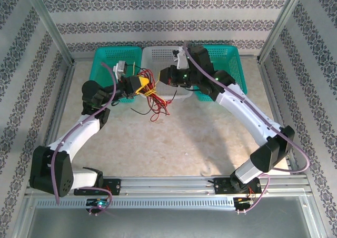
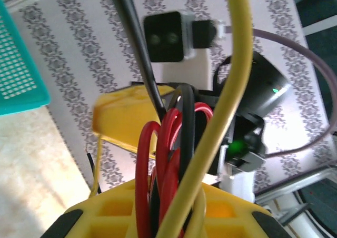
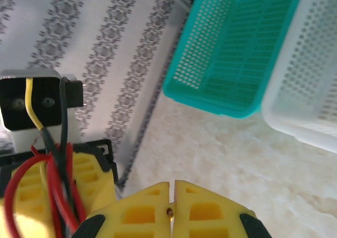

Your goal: Untangle the cables

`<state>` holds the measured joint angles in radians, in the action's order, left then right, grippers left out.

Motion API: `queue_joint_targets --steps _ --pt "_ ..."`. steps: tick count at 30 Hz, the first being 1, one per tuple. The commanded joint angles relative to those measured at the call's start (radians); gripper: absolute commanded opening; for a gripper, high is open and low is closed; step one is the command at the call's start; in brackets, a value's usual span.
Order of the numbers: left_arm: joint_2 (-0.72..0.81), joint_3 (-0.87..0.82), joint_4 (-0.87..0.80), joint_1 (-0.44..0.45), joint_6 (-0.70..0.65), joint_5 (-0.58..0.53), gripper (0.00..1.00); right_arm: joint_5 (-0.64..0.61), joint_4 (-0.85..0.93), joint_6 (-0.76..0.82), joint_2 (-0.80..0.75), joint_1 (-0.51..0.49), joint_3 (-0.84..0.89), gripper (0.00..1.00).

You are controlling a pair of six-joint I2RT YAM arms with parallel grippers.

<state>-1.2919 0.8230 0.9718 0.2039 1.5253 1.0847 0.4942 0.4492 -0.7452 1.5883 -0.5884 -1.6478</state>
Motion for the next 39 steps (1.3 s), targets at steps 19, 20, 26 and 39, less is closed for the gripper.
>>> queue_joint_targets --steps 19,20,26,39 --pt "0.280 -0.023 -0.076 0.035 -0.442 -0.710 0.00 -0.032 -1.101 -0.619 -0.043 -0.110 0.656 0.00" --pt "0.295 -0.030 -0.126 0.034 -0.483 -0.758 0.00 -0.066 -1.125 -0.631 -0.059 -0.135 0.688 0.00" --pt "0.347 -0.115 -0.276 0.037 -0.618 -0.971 0.00 -0.250 -1.130 -0.612 -0.206 -0.268 0.796 0.00" --pt "0.325 -0.211 -0.375 0.036 -0.639 -0.974 0.00 -0.166 -0.684 -0.359 -0.311 -0.326 0.477 0.00"
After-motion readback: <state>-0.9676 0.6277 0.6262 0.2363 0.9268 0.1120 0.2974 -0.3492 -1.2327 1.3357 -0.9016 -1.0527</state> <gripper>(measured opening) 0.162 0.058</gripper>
